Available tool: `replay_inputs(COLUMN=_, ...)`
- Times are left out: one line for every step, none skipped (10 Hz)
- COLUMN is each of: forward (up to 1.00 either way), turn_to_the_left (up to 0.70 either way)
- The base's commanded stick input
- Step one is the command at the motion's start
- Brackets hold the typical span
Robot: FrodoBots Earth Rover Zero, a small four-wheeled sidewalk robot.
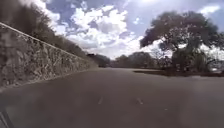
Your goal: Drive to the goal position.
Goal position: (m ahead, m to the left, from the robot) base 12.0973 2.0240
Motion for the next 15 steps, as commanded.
replay_inputs(forward=0.70, turn_to_the_left=0.00)
replay_inputs(forward=0.70, turn_to_the_left=0.00)
replay_inputs(forward=0.70, turn_to_the_left=0.00)
replay_inputs(forward=0.70, turn_to_the_left=0.00)
replay_inputs(forward=0.70, turn_to_the_left=0.00)
replay_inputs(forward=0.70, turn_to_the_left=0.00)
replay_inputs(forward=0.70, turn_to_the_left=0.30)
replay_inputs(forward=0.70, turn_to_the_left=0.13)
replay_inputs(forward=0.70, turn_to_the_left=0.00)
replay_inputs(forward=0.70, turn_to_the_left=0.00)
replay_inputs(forward=0.70, turn_to_the_left=0.00)
replay_inputs(forward=0.70, turn_to_the_left=0.00)
replay_inputs(forward=0.70, turn_to_the_left=0.00)
replay_inputs(forward=0.70, turn_to_the_left=0.00)
replay_inputs(forward=0.70, turn_to_the_left=0.00)
